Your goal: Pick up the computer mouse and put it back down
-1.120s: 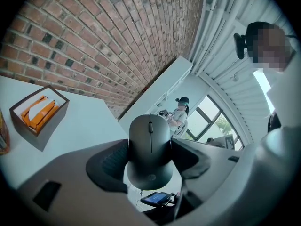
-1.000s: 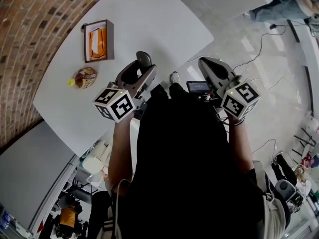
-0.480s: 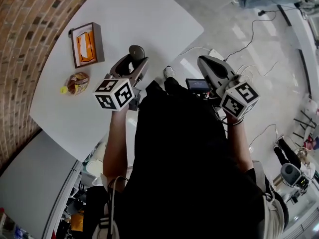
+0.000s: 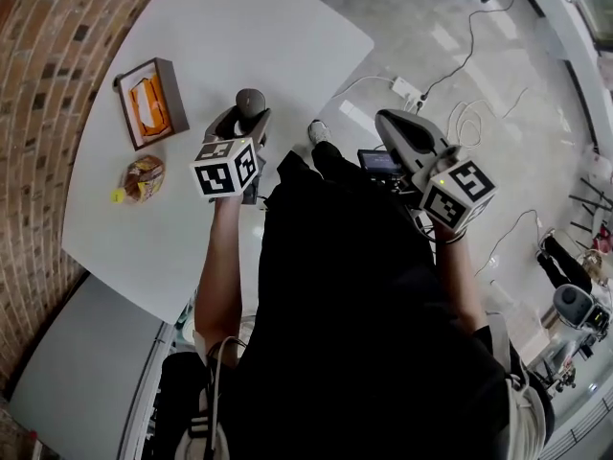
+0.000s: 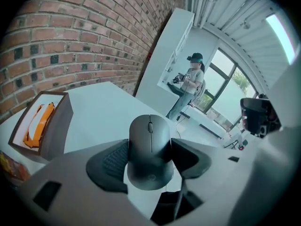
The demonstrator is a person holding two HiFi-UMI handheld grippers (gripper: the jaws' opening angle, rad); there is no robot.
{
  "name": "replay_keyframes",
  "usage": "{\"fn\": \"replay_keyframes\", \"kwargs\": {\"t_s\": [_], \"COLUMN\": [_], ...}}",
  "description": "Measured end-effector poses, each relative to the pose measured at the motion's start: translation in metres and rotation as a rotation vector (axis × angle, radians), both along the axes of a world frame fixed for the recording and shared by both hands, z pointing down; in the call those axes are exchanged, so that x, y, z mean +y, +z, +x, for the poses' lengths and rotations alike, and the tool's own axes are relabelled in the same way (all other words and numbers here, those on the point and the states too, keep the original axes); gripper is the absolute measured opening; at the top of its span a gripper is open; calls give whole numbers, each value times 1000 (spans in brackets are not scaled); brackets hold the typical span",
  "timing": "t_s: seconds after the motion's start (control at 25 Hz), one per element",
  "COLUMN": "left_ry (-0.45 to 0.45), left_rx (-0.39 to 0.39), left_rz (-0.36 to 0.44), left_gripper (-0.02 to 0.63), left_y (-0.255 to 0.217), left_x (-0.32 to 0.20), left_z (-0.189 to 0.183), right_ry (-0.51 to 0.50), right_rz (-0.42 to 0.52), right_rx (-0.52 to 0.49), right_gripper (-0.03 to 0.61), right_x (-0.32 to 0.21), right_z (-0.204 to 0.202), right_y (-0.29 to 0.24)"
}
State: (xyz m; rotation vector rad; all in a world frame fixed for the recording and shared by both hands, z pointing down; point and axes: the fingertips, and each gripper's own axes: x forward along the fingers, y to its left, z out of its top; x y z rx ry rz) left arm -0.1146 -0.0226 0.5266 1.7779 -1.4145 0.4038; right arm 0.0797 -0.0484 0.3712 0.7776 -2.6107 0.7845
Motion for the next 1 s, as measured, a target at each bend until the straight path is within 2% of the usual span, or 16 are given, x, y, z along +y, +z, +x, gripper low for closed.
{"fn": "replay_keyframes", "kwargs": {"t_s": [0.48,0.72,1.0], "left_ry": [109,176,223], "left_rx": [-108,-189,-212], "left_rz": [-137,-200,-258], "left_gripper": [296,296,296], "left_y": [60,90,118], "left_x": [-4,-4,-7], "left_z": [-2,-4,-5], "right_ry": [112,157,212], "right_rz": [-12,-24,-26], "right_rx": [21,18,37], "right_gripper": [18,18,18], "right_x": [10,18,23], "right_z": [21,23,36], "right_y": [2,5,5]}}
